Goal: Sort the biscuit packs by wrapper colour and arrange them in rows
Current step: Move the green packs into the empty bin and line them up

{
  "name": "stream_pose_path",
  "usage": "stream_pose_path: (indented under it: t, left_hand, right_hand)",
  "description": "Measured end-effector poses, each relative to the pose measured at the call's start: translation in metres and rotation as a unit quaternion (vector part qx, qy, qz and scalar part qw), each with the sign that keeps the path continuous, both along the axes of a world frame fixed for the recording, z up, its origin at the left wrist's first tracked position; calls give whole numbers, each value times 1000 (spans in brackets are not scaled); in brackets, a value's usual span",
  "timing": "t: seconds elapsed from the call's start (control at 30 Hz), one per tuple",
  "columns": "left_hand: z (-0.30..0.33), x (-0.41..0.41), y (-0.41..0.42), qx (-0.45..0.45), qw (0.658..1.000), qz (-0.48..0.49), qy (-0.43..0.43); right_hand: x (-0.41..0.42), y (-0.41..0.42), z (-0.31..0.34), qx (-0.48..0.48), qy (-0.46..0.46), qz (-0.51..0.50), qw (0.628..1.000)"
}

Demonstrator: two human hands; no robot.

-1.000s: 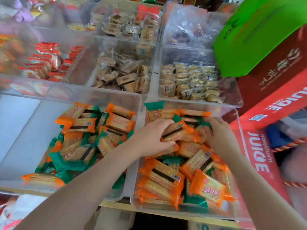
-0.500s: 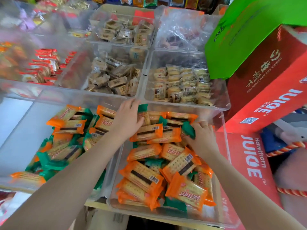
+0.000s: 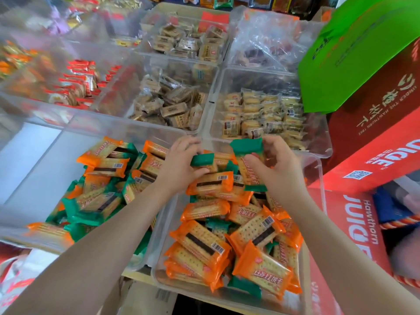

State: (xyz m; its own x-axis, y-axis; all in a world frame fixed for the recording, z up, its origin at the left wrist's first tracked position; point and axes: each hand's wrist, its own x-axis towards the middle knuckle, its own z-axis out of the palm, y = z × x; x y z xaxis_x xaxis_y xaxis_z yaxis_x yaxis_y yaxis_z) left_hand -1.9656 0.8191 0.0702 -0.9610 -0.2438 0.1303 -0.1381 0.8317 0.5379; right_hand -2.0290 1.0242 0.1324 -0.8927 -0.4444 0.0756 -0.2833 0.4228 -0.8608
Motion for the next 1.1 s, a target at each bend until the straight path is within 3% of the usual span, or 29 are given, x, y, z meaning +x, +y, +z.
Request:
stream_pose_path:
  t: [0.1,0.17,0.33,0.43,0.5,0.67,0.8,0.87,0.93,1.0,1.1]
  left_hand:
    - [27,23,4,226,970,68,54]
    - [38,40,-2,289,944,127,98]
    - [37,93,-52,260,927,246,112]
    - [29,120,-86,266,900,327,111]
    - [23,133,-108,271,883,371,99]
    - [7,150,-145,305,888,344,21]
    - [-3,155,-160,345,888,289,-92]
    - [-5,155,-166,332,896,253,-148]
    - [-5,149,-171,245,927,234,-162]
    - [-4,139,-175,121,955,216,-165]
    - [-4,121,-185,18,967,201,-158]
  right_hand:
    - [5,-25,6,-29,-14,21,999]
    - [9,-47,10,-42,-21,39,998]
    - [22,-122,3,-26,-15,117,993]
    - [29,-165,-10,87,55,193,976]
    - [32,-191,-26,204,99,255,940]
    - [42,-231,-63,378,102,375,840]
    - [45,-242,-81,427,107,381,813]
    - [41,-247,-85,409,134,330,840]
    - [34,-251,-83,385,158,271,868]
    - [26,-254,-79,404,165,232,869]
    - [19,-258,-83,417,125,204,877]
